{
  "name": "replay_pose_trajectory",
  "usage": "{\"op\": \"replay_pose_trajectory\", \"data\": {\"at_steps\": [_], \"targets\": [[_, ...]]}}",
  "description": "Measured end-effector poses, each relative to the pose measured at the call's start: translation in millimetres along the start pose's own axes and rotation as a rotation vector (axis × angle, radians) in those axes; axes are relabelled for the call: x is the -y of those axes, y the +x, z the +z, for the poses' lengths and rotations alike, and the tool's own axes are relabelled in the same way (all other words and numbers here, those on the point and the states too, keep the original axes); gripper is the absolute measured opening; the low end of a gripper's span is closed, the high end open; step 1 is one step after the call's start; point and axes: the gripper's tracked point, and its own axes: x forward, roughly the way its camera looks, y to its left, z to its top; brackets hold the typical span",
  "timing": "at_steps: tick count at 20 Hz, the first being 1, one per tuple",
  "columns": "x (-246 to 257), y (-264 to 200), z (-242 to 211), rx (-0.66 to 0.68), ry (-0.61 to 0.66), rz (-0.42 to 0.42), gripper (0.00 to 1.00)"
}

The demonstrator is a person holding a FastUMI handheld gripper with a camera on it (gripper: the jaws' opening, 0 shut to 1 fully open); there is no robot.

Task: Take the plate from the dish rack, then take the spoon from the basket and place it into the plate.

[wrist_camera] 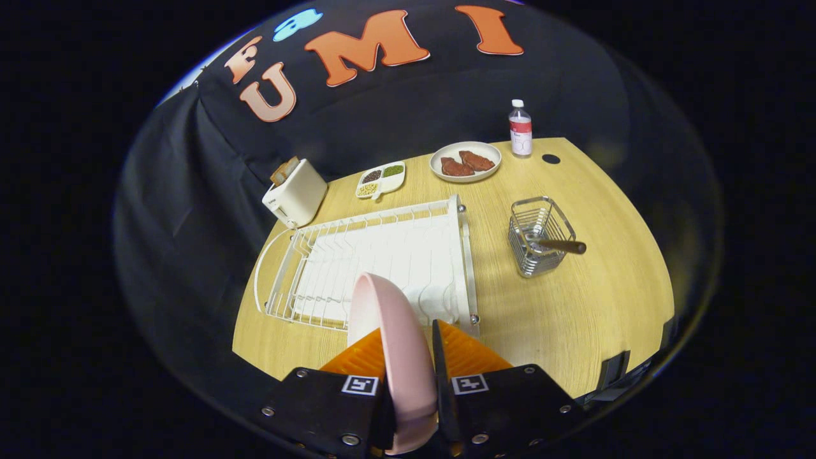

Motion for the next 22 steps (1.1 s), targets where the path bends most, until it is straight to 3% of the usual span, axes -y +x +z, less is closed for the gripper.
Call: {"op": "replay_pose_trajectory", "data": {"at_steps": [13,22], "targets": [[30,33,-76,-0.052,0.099,0.05,0.27],[42,56,-94,-0.03,0.147,0.109,0.27]]}}
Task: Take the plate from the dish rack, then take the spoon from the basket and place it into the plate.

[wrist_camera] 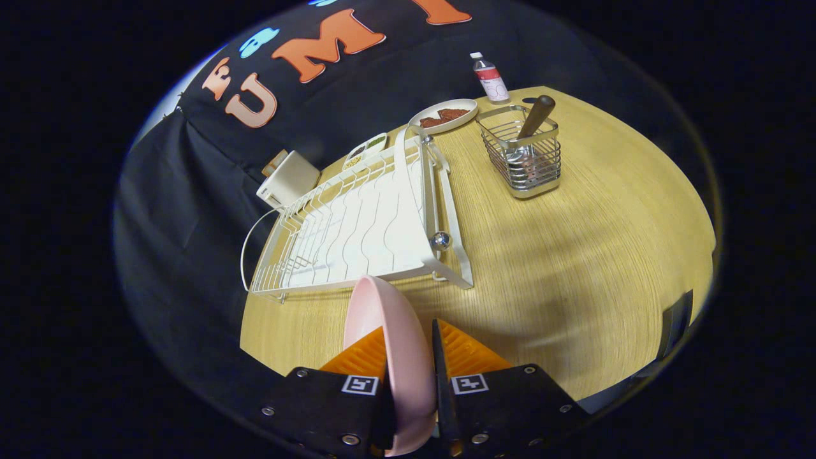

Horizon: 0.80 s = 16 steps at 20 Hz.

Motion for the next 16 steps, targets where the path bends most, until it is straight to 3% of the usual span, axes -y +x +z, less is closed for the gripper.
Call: {"op": "replay_pose_trajectory", "data": {"at_steps": [5,10,16], "targets": [[26,14,-9,-0.044,-0.047,-0.071,0.43],[37,13,10,0.006,-0.077,-0.094,0.48],[61,-7,52,0.192,-0.099,-0.107,0.66]]}}
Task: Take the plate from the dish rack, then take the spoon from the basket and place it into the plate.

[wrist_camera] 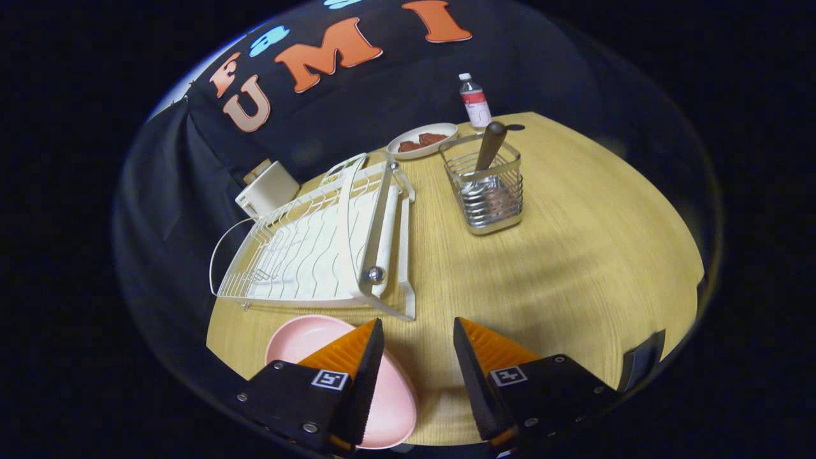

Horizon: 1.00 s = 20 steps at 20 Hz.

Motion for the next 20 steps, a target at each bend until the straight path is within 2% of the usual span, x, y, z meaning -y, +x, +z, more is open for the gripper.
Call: {"op": "replay_pose_trajectory", "data": {"at_steps": [1,3,6,10,12,14,20], "targets": [[8,-2,13,0.049,-0.004,-0.013,0.72],[22,-8,39,0.153,-0.015,-0.032,0.77],[39,-9,78,0.286,-0.042,-0.066,0.8],[48,1,107,0.361,-0.068,-0.103,0.8],[56,8,119,0.403,-0.086,-0.149,0.75],[60,13,129,0.44,-0.111,-0.182,0.66],[56,21,139,0.478,-0.128,-0.198,0.37]]}}
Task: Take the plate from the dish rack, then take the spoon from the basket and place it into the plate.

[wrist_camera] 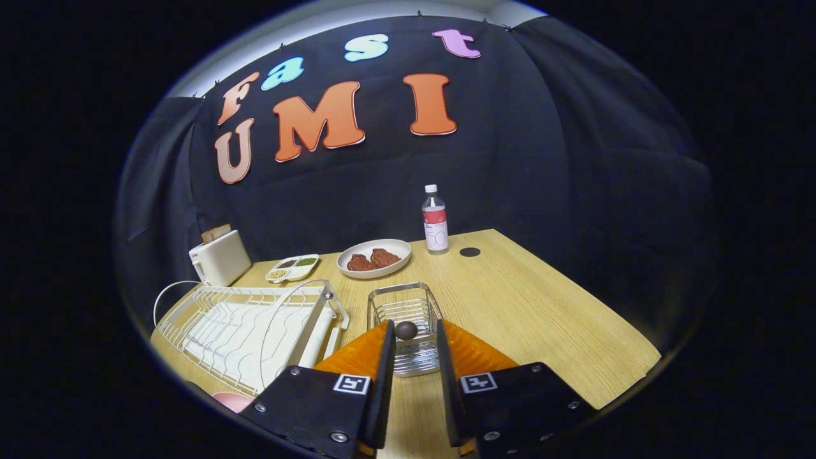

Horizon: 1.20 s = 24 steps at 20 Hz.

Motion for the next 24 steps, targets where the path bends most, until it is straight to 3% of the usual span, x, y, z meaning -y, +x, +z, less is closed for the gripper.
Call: {"op": "replay_pose_trajectory", "data": {"at_steps": [3,5,17,24], "targets": [[-9,1,3,0.004,0.031,0.026,0.18],[-13,1,5,0.004,0.054,0.036,0.12],[-24,-5,64,0.116,0.046,0.031,0.09],[-34,-45,103,0.206,0.024,0.066,0.09]]}}
